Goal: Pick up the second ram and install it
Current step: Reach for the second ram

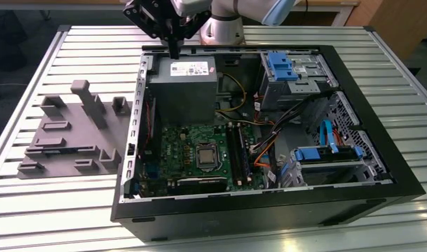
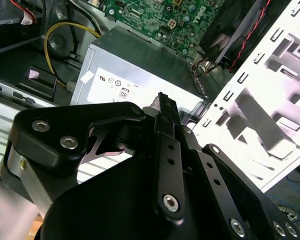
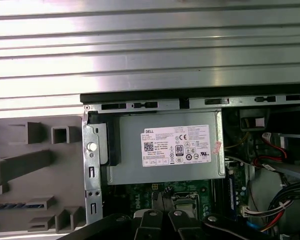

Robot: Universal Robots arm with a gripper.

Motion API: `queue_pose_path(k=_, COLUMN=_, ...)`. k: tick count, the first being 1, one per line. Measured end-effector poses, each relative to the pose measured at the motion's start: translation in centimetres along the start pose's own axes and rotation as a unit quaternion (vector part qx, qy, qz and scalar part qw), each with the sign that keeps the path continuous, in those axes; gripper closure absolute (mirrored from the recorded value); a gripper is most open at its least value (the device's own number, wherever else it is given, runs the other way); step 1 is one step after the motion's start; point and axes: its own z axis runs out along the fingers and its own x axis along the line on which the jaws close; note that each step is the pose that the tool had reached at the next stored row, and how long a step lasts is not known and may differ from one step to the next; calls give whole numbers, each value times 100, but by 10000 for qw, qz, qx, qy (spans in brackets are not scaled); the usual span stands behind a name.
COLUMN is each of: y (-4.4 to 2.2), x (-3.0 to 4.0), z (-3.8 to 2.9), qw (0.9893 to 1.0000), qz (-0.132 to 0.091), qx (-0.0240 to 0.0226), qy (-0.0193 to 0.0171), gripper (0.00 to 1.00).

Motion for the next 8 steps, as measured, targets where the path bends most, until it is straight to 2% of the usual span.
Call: queue_pose_path(k=8, y=-2, x=24, z=2, qw=10000, qz=0, qx=0, qy=1, gripper=89)
